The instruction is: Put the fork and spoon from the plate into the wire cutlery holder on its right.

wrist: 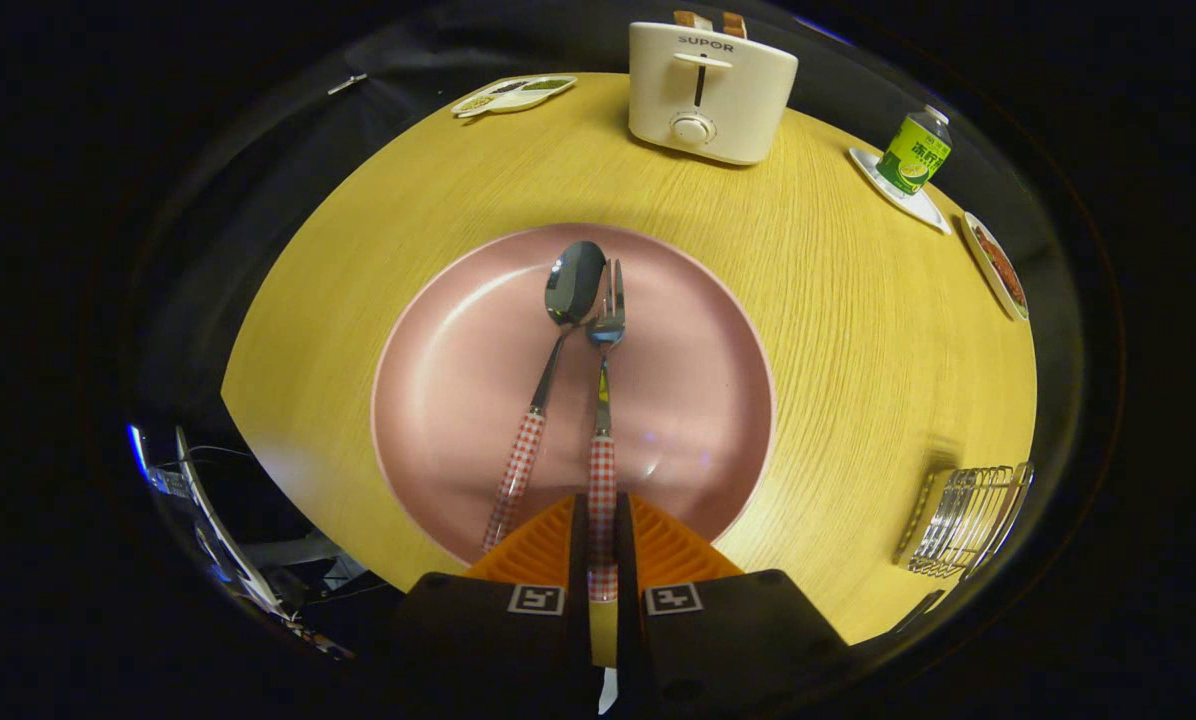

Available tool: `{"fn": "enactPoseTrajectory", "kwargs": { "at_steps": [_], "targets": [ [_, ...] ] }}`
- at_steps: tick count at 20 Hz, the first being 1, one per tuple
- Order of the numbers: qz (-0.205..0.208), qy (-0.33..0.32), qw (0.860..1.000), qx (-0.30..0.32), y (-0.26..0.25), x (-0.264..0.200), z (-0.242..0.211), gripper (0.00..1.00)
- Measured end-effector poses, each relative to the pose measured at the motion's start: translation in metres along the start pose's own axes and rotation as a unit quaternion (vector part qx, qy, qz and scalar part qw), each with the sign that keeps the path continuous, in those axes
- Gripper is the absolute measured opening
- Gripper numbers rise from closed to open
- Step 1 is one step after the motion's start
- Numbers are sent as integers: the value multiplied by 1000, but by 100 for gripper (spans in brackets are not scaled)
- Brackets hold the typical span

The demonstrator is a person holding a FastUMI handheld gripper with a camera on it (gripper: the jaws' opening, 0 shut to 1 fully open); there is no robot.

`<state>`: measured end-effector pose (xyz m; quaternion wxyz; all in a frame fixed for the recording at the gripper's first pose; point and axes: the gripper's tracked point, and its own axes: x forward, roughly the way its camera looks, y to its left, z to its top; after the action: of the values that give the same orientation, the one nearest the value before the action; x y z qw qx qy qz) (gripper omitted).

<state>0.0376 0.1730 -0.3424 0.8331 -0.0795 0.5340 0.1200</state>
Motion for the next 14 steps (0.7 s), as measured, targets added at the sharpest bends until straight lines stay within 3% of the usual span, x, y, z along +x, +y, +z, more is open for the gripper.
{"fn": "enactPoseTrajectory", "kwargs": {
  "at_steps": [6,13,14],
  "targets": [
    [35,-12,998,43,-15,-31,7,13],
    [95,-48,993,55,-50,-112,-2,13],
    [96,-48,993,57,-61,-122,-7,8]
  ]
}}
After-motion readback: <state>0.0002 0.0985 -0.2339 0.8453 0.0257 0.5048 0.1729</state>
